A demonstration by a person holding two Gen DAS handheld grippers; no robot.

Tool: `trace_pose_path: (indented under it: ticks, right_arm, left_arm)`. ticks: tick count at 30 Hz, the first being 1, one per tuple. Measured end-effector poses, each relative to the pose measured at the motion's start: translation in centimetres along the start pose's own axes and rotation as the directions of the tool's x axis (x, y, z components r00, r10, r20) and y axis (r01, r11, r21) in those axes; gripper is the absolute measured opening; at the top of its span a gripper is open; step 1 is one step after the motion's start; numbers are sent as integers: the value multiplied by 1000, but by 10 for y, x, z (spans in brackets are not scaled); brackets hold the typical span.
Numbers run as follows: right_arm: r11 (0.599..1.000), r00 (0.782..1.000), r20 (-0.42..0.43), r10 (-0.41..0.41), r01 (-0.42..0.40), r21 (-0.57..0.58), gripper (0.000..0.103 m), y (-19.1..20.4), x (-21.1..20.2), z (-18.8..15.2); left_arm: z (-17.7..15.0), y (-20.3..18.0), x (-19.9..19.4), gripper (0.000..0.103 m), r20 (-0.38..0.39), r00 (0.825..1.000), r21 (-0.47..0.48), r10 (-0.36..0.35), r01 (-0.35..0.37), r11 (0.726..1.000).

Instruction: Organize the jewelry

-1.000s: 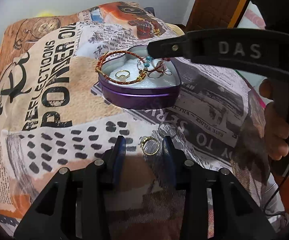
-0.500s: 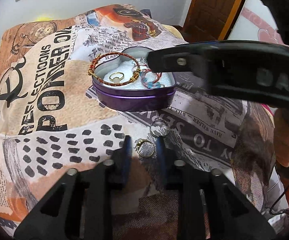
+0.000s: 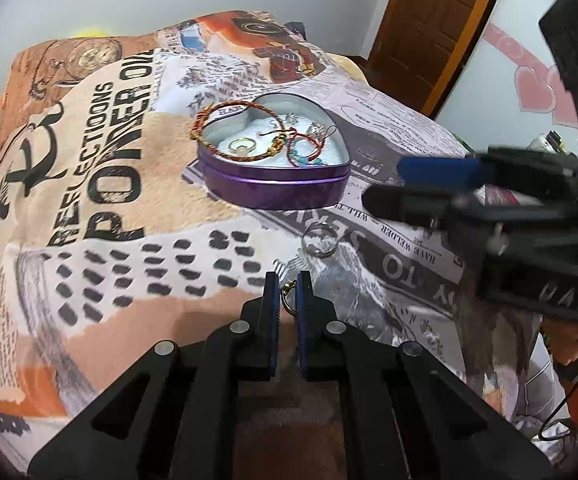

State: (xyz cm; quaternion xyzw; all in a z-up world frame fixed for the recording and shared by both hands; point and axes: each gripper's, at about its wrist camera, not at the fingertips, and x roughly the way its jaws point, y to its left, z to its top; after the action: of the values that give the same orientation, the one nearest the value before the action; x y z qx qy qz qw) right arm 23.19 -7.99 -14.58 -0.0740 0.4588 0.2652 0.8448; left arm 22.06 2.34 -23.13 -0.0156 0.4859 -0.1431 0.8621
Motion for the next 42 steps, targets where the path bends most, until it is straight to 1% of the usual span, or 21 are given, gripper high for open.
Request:
trace_pose_path:
  ticks: [4, 10, 15, 16, 19, 20, 22, 30, 42]
  right_arm:
    - [1000, 1000, -28, 14, -14, -4, 37, 8, 8, -8]
    - [999, 998, -62, 26, -27, -27, 37, 18, 24, -10]
    - [998, 997, -73, 9, -13, -58, 37, 28, 33, -11]
    - [998, 997, -71, 8, -12, -64, 36, 30, 34, -11]
    - [997, 997, -78, 4, -11, -81, 21, 34, 36, -12]
    - [996, 997, -82, 6, -13, -86, 20, 36, 35, -12]
    - [996, 996, -82, 15, -23, -89, 19, 37, 34, -12]
    - [997, 999, -42, 27, -30, -76, 19, 35, 18, -11]
    - [998, 996, 87, 31, -26, -52, 19, 26, -19, 8]
  left_arm:
    - [-4, 7, -10, 6, 15, 1000, -15, 12, -11, 1000]
    - [-8, 18, -28, 6, 53, 998, -40, 24, -22, 999]
    - [-8, 26, -38, 6, 74, 997, -57, 35, -31, 998]
    - [-9, 27, -39, 6, 75, 997, -58, 36, -32, 998]
    - [-9, 29, -38, 6, 75, 996, -58, 36, -32, 998]
    - [-9, 29, -38, 6, 76, 996, -57, 39, -35, 998]
    - [-9, 29, -37, 6, 74, 996, -57, 40, -36, 998]
    - [-2, 24, -38, 6, 85, 995, -53, 43, -39, 998]
    - [22, 17, -51, 6, 144, 988, -62, 49, -41, 997]
